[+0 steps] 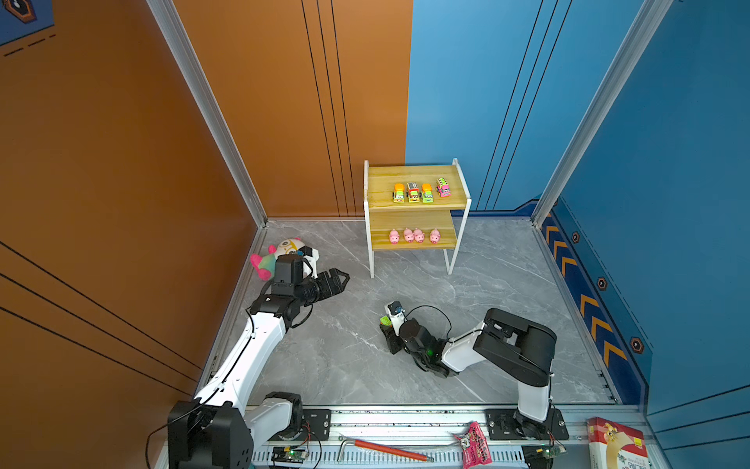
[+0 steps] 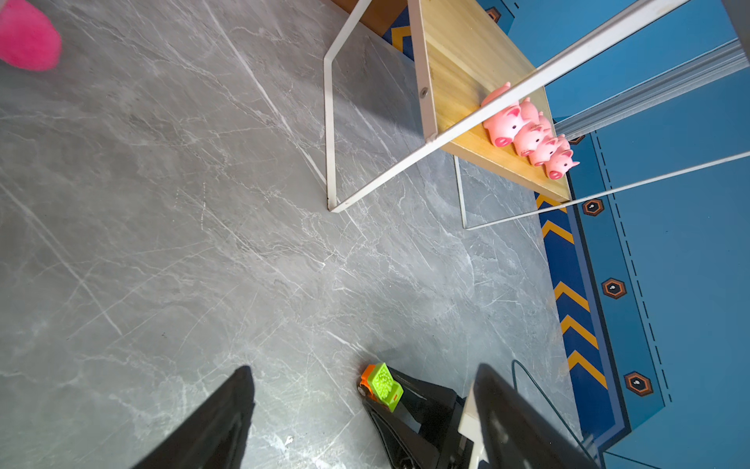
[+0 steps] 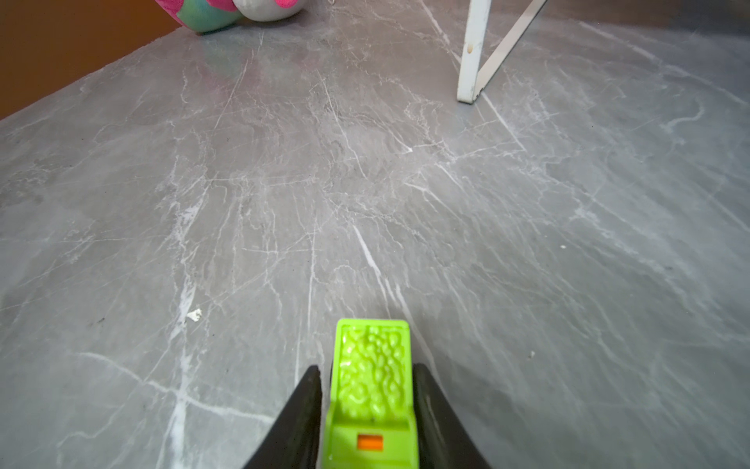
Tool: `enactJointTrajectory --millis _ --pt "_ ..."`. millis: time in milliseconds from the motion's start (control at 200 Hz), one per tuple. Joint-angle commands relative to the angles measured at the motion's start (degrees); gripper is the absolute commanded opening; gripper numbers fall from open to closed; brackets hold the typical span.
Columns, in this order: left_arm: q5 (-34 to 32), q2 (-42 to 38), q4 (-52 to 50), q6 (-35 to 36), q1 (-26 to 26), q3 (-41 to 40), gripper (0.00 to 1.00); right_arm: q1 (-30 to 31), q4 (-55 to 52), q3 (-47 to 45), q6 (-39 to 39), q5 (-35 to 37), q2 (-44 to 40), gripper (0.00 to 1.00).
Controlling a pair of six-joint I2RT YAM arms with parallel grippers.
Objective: Organize plastic toys on shelves
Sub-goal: Place the plastic toy at the center of the table, then pick up the plastic toy from the center of the table.
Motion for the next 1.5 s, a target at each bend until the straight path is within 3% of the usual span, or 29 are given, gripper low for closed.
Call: enactJointTrajectory --millis 0,180,465,816,976,1171,1497 --pt "1.85 0.35 1.33 -0.88 0.75 -1.19 0.85 0.39 -2.41 -0.1 -1.19 0.13 -2.24 0.34" --pt "2.08 0.44 1.76 -1.22 0.99 -1.38 0.85 0.39 -4.48 0.34 -1.15 0.18 -2.16 0.23" --pt "2.53 0.44 2.45 -1.82 1.28 -1.75 0.85 0.48 -6.64 0.76 -1.26 0.46 -4.01 0.19" --pt "2.34 -0.22 2.42 -1.71 1.32 -1.85 0.85 0.22 -26.94 7.71 -1.38 3.06 -19.66 0.18" --pt "2.24 -0.94 2.4 -1.63 1.37 -1.77 0.85 -0.6 -43.71 19.87 -1.96 5.73 -25.22 0.18" --pt "2.41 -1.92 2.4 -1.49 1.36 -1.78 0.85 -3.79 -59.19 39.04 -3.34 6.17 -23.15 0.18" --pt "1.69 -2.99 0.85 0.21 -0.74 -1.11 0.84 -7.65 -74.27 72.87 -7.56 6.35 -7.93 0.18"
